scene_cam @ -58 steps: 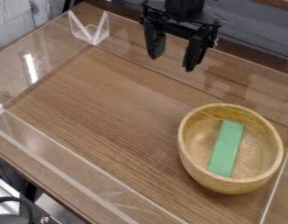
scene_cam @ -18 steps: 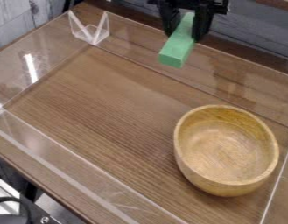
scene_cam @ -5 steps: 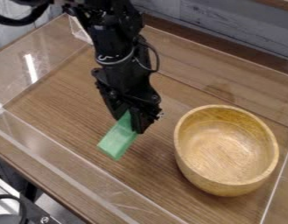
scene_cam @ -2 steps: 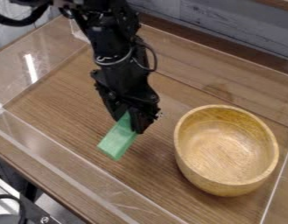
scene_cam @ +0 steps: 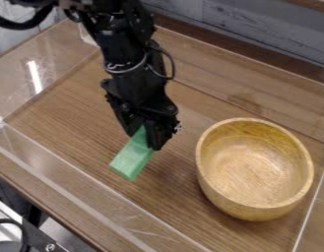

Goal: Remove the green block from inside the brown bowl and put it on the table

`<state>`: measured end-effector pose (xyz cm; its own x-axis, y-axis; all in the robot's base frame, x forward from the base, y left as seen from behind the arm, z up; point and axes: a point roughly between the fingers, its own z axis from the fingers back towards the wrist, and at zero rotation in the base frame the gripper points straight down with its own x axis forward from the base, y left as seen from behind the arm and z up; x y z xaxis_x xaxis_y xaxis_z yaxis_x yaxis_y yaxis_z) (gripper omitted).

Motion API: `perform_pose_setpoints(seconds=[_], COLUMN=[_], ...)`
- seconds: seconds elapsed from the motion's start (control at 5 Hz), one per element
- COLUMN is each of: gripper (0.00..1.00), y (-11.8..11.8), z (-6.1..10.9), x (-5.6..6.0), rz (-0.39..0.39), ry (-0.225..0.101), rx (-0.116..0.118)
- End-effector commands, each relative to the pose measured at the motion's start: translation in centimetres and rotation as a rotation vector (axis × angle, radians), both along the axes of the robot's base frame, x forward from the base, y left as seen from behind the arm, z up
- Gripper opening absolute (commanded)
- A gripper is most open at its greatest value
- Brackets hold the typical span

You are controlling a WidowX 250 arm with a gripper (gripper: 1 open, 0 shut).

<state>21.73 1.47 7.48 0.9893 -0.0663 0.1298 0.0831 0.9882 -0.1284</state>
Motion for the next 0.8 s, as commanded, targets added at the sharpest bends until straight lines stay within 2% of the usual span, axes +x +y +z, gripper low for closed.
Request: perform_pose_setpoints(seconds=[0.0,0.6], gripper=[0.00,0.00], y=[0.34,0.78], z=[0.77,0.80], x=[0.64,1.19], rz=[0.013,0.028], ry=[-0.032,-0.034], rx=[-0.002,-0.013])
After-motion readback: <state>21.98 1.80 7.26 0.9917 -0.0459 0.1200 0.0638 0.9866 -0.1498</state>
